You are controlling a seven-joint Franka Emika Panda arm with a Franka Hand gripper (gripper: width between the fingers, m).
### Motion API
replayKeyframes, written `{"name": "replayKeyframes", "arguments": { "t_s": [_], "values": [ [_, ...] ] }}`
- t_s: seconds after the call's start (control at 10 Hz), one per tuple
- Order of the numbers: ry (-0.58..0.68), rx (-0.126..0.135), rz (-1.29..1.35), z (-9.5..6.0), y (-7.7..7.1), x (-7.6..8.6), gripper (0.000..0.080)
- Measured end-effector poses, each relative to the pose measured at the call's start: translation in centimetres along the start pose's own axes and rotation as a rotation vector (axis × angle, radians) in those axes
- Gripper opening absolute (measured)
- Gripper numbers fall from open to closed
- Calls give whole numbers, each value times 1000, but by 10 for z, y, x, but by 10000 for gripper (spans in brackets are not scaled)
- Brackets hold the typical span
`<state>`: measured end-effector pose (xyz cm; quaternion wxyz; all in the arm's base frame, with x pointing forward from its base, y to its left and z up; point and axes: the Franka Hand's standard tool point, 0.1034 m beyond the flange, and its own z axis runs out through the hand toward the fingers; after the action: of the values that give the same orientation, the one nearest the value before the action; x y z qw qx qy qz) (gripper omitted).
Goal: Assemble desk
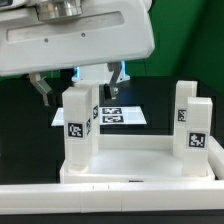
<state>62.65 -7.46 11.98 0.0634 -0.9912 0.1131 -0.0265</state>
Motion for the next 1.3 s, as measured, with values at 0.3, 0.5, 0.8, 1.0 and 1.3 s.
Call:
{"name": "replayKeyframes", "arguments": {
  "t_s": [0.3, 0.5, 0.8, 1.0, 1.3],
  "values": [
    [0, -2, 19, 3, 2, -1, 639],
    [0, -2, 57, 3, 3, -1, 292],
    [1, 1, 266, 4, 2, -1, 292],
    [-2, 27, 598, 3, -2, -1, 292],
    [-31, 76, 1133, 8, -8, 2, 292]
  ]
}}
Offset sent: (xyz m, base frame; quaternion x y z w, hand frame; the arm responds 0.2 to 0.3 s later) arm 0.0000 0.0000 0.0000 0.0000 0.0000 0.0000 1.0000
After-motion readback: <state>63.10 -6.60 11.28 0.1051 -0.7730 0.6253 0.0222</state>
